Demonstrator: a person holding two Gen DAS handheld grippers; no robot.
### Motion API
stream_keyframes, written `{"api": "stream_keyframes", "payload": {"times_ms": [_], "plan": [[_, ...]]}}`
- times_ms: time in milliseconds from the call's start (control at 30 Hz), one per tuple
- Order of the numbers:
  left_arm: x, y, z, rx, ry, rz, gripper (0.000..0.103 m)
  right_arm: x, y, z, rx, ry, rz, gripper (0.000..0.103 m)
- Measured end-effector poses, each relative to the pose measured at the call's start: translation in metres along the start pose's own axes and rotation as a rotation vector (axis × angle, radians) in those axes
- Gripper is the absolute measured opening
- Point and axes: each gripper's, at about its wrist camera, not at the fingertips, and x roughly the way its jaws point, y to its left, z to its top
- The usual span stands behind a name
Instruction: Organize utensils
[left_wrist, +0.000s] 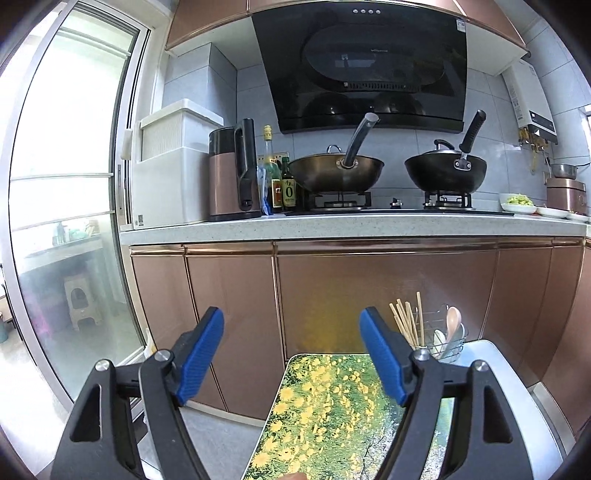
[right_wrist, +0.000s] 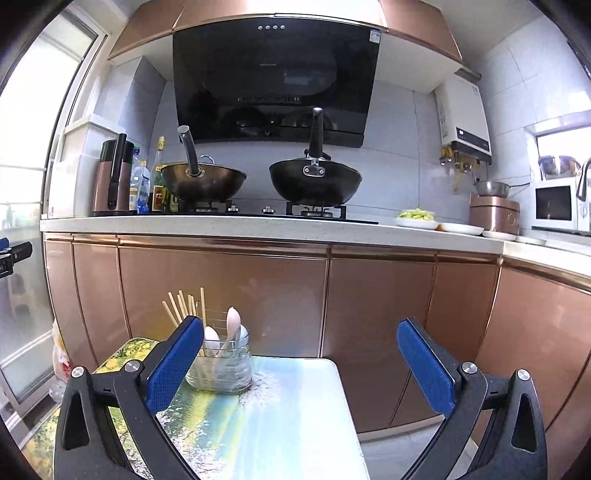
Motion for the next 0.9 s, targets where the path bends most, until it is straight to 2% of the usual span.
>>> {"api": "stream_keyframes", "payload": {"times_ms": [900], "plan": [[-0.0022, -0.0026, 0.0016, -0.003, -0.033, 0.007, 0.075, -0.0033, -0.0027, 0.0012, -0.018, -0.023, -0.024, 0.103]]}}
